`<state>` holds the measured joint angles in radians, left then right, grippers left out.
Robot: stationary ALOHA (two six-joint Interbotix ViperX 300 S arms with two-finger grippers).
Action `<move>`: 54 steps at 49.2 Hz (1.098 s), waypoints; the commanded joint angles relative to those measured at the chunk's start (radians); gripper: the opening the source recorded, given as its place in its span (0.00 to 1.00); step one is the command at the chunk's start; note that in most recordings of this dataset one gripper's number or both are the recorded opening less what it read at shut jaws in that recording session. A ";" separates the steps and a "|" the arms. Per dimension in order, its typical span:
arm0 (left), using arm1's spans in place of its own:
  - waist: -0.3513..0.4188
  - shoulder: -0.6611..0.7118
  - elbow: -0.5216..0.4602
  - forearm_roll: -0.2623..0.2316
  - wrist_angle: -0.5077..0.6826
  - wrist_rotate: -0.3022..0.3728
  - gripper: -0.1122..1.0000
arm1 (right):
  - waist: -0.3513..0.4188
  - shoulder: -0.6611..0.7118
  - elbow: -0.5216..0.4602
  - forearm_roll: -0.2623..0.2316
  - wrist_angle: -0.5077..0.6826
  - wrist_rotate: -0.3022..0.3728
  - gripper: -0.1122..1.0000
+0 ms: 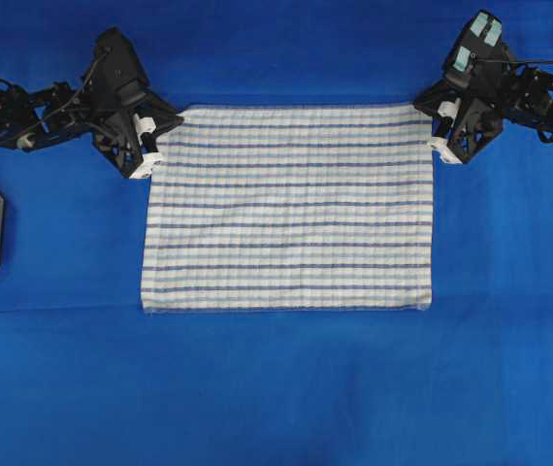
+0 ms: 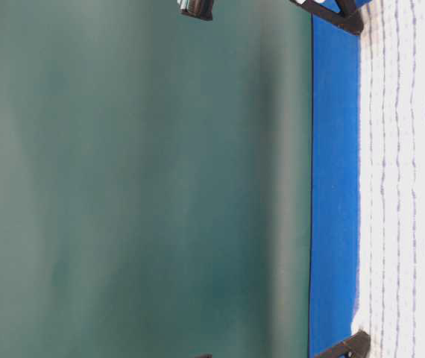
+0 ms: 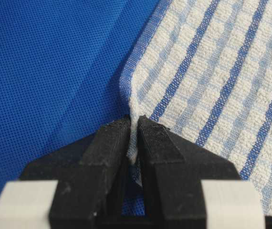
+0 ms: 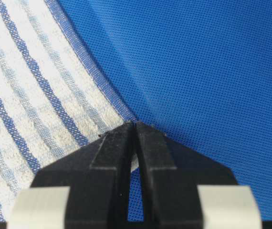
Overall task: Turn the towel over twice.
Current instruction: 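Lift the striped towel by its far corners up and away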
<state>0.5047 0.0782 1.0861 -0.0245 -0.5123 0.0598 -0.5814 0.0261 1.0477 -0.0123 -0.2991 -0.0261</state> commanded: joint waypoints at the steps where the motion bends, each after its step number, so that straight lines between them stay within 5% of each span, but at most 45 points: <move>1: 0.003 -0.018 -0.009 -0.002 -0.003 -0.003 0.13 | -0.005 -0.009 -0.018 0.000 -0.003 0.005 0.14; 25: 0.086 -0.184 -0.097 -0.002 0.005 0.002 0.13 | -0.091 -0.110 -0.098 -0.002 0.018 -0.005 0.14; 54: 0.149 -0.356 -0.215 -0.002 0.017 0.005 0.13 | -0.164 -0.336 -0.331 -0.003 0.288 -0.153 0.14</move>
<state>0.6473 -0.2408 0.8989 -0.0230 -0.4801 0.0629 -0.7394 -0.2730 0.7655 -0.0138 -0.0276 -0.1703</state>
